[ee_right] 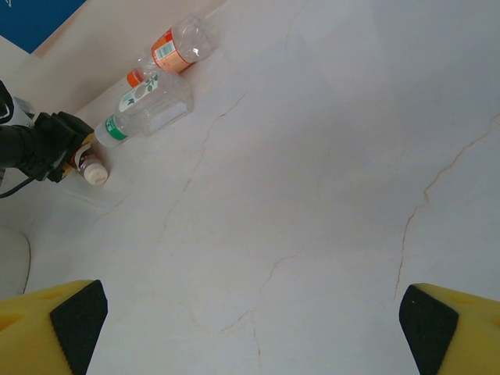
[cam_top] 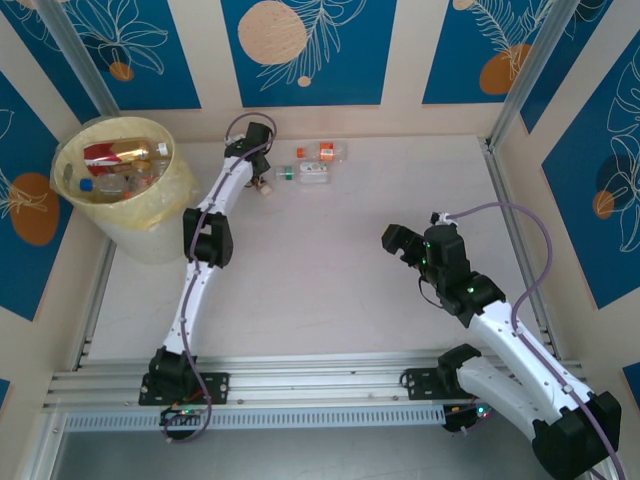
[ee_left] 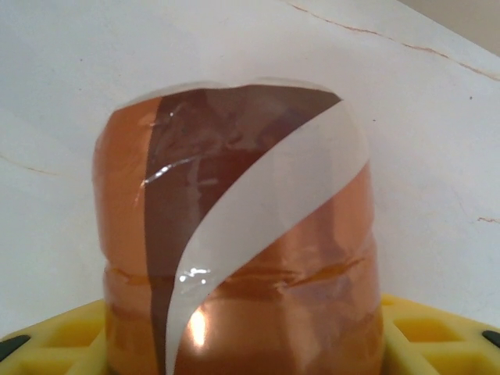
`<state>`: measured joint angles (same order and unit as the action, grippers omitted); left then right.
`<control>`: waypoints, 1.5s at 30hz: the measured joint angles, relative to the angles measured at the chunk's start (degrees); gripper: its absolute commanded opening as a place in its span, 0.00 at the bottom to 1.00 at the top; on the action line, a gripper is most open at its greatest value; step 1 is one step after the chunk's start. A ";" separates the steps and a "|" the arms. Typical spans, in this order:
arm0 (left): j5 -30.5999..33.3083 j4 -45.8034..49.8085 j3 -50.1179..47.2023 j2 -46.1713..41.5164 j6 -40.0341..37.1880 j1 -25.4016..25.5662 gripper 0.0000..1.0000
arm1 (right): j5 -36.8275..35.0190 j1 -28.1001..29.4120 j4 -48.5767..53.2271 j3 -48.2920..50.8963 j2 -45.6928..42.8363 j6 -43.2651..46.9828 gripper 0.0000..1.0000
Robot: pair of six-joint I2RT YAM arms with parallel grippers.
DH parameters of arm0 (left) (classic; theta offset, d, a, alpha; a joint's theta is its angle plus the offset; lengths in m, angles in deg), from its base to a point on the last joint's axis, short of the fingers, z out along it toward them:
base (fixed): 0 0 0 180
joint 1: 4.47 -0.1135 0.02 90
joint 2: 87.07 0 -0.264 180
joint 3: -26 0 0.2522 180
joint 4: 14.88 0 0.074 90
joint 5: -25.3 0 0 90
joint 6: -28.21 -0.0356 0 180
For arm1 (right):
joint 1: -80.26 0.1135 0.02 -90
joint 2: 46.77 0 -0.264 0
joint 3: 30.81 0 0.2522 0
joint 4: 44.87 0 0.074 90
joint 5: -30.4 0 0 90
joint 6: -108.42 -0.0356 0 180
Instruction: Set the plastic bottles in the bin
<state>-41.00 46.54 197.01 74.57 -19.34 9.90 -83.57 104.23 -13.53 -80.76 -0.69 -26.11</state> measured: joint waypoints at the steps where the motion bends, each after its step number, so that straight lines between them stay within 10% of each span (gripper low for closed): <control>1: -0.26 -0.02 0.00 -0.15 -0.74 0.00 0.42 | 0.00 0.00 0.00 0.00 0.00 0.00 0.98; 17: -5.31 -4.50 0.55 -11.17 -16.85 4.42 0.40 | 0.74 -0.48 -0.85 1.18 -0.20 -0.07 0.98; 45: -19.85 -31.85 -64.13 -60.94 -11.74 6.56 0.41 | 7.78 -1.77 -9.22 1.99 3.69 0.74 0.99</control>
<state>-60.85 14.69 132.88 13.63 -31.07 16.46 -75.79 102.46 -22.75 -78.77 3.01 -25.37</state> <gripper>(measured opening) 0.541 0.988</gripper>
